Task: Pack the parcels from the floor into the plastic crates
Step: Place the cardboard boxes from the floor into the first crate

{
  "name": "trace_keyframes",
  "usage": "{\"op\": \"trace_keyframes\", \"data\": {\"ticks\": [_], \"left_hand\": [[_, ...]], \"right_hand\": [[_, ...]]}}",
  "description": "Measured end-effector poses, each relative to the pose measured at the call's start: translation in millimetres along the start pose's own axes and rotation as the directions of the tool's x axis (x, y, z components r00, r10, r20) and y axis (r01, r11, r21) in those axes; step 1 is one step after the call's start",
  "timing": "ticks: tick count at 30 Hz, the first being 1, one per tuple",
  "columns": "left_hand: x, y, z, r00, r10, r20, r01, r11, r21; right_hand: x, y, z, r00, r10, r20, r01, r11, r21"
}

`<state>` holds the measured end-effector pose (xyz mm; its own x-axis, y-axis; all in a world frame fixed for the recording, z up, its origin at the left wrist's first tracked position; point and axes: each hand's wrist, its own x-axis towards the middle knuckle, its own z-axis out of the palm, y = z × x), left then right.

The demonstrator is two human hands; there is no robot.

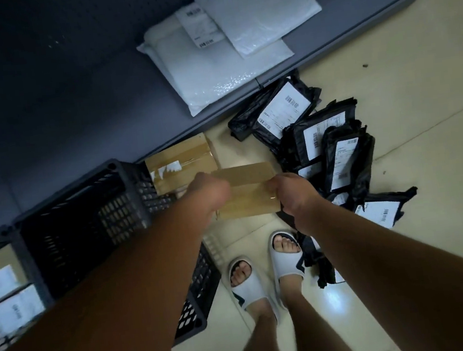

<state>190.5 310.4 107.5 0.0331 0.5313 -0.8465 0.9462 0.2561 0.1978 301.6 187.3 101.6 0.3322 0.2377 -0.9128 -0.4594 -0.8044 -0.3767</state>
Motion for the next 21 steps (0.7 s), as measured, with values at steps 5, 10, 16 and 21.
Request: {"op": "trace_keyframes", "data": {"ticks": [5,10,16,21], "left_hand": [[-72,-13,-28,0.998,-0.006,0.062,0.019,0.978,-0.209],[-122,-25,-48,0.998,0.002,0.069,0.029,0.899,-0.436],[-139,-47,-47,0.994,-0.050,0.093,0.093,0.833,-0.545],[-124,-80,-21,0.985,-0.138,0.099,0.168,0.714,-0.680]], "right_hand": [[-64,-25,-19,0.999,-0.030,-0.018,0.029,0.998,-0.051],[-107,-44,-29,0.998,-0.051,-0.030,0.048,0.992,-0.113],[-140,-54,-32,0.998,-0.057,0.035,0.061,0.988,-0.140],[-147,-56,-31,0.991,-0.068,0.114,0.090,0.976,-0.199]]}}
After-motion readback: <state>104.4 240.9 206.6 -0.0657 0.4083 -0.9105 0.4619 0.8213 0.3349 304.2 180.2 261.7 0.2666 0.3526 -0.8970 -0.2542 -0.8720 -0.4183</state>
